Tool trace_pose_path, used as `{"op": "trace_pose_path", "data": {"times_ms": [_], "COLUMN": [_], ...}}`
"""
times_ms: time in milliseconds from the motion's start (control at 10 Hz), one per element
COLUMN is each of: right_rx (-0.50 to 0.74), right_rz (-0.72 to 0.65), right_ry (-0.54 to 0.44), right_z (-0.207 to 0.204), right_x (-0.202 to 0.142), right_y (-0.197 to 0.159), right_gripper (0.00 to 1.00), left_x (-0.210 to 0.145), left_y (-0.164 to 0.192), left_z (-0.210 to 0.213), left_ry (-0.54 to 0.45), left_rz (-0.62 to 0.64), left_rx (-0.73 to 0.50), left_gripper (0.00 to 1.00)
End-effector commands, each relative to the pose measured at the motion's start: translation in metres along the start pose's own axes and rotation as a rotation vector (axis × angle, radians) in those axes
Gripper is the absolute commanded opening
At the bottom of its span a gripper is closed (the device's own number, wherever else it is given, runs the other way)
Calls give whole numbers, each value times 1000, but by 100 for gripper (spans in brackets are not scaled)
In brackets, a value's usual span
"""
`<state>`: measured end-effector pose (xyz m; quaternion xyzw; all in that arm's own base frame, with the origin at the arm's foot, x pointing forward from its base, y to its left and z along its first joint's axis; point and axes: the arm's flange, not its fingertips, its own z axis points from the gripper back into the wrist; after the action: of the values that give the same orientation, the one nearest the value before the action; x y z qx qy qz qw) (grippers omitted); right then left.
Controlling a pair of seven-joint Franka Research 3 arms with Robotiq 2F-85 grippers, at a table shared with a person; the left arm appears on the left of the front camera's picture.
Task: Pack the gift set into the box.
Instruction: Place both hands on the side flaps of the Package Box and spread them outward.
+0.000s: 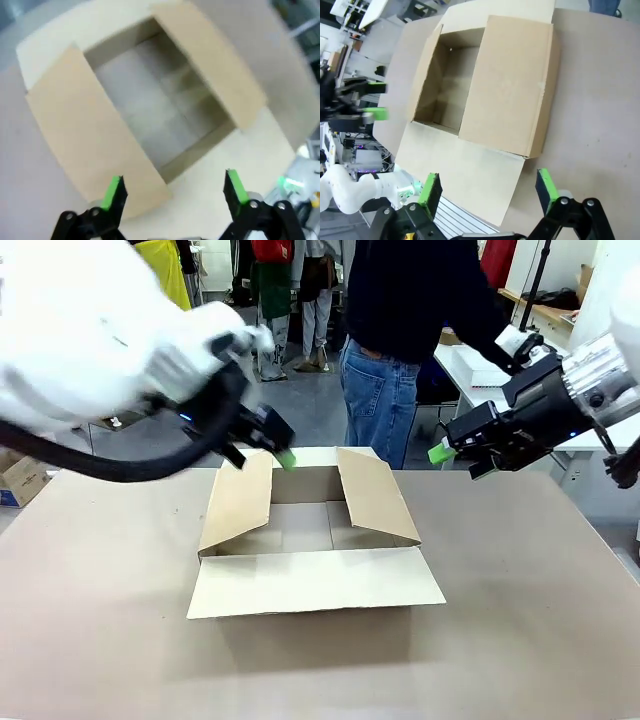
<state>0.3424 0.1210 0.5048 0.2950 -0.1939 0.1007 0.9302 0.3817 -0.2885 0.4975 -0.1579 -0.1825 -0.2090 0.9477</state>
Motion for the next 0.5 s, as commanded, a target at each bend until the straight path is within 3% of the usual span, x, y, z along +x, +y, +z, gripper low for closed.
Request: {"op": "trace_pose_path", "data": {"times_ms": [0, 100, 200, 300, 400], "right_rx": [-3, -3, -3, -3, -3], "right_rz": [-17, -17, -17, -17, -17], "right_ry": [4, 4, 4, 4, 4], "right_z": [0, 0, 0, 0, 0], "right_x": [-3, -3, -3, -3, -3], "right_y": [2, 2, 2, 2, 2], "right_gripper": [100, 100, 100, 100, 100], "left_x": [12, 0, 0, 3, 8], "left_y": [30, 0, 0, 15, 4], "left_z": [-8, 0, 0, -30, -37], "left_ry": [199, 0, 0, 90, 111], "left_rz": [155, 0, 0, 65, 126], "left_rx": [66, 0, 0, 87, 118], "left_gripper": [100, 100, 100, 100, 100]}}
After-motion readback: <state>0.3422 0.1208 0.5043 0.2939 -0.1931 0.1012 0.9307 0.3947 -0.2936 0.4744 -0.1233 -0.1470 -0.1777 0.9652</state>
